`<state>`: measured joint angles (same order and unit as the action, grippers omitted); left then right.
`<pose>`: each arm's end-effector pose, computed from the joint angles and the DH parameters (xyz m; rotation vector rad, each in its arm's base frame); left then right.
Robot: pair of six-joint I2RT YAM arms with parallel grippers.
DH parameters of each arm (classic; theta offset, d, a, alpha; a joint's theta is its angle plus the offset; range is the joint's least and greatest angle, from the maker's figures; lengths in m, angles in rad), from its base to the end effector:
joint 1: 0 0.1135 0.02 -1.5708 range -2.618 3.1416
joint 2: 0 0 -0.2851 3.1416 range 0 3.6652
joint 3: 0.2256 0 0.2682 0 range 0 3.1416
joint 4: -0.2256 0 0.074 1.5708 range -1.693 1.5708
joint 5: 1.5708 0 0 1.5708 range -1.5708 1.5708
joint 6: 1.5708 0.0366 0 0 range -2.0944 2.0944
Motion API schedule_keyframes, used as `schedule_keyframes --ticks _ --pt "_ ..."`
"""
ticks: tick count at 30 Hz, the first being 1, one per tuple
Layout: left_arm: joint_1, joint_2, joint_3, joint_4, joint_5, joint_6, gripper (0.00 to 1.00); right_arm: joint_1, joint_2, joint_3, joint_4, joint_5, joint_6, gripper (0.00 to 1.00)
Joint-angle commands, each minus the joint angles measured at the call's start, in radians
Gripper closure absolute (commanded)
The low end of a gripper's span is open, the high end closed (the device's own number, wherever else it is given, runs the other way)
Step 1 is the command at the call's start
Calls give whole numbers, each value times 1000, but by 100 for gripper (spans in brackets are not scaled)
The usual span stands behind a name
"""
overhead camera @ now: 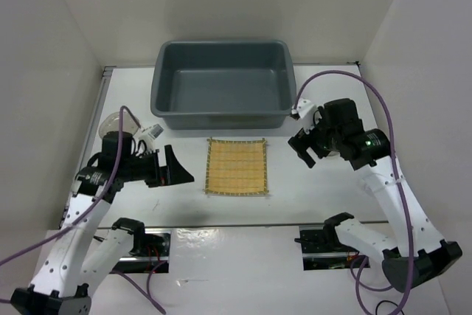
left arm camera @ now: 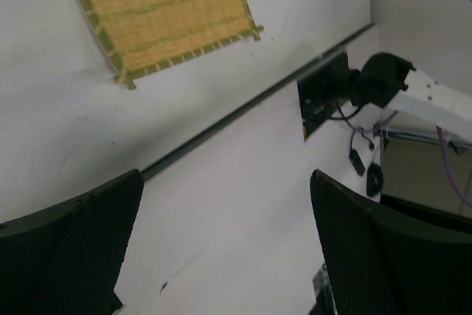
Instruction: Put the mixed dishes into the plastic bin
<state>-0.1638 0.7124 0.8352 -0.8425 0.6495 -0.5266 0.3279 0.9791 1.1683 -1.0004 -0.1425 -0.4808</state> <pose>0.1285 -0.0437 0.3234 -0.0705 2.3523 -1.0939 0.1710 0.0636 0.3783 -0.9955 2.1546 0.0965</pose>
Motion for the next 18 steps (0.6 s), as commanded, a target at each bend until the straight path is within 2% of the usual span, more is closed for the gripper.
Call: schedule_keyframes --ticks 1,2,3,4,5,6,7,11,15,18 --pt "-52 58 -25 62 133 -10 0 68 61 13 -46 -49 -149 6" --pt "-52 36 -25 109 133 -27 0 95 73 13 -56 -49 -186 14" --pt "-77 18 -25 134 118 -70 0 178 98 -13 -35 4 -203 48" --pt "-77 0 -16 172 63 -94 0 224 108 -28 -12 45 -203 65" --pt "-91 -14 -16 184 53 -95 0 273 118 -50 11 85 -212 79" --pt "-91 1 -7 184 53 -95 0 322 118 -93 60 163 -228 100" --pt "-100 25 -7 169 53 -95 0 406 130 -113 80 190 -245 100" --pt "-124 208 -37 201 -20 -98 0 563 153 -197 234 270 -257 100" --pt "-170 245 -38 220 -197 -144 0 596 227 -231 342 297 -294 100" --pt "-171 255 -85 250 -266 -223 0 596 265 -245 384 284 -306 100"
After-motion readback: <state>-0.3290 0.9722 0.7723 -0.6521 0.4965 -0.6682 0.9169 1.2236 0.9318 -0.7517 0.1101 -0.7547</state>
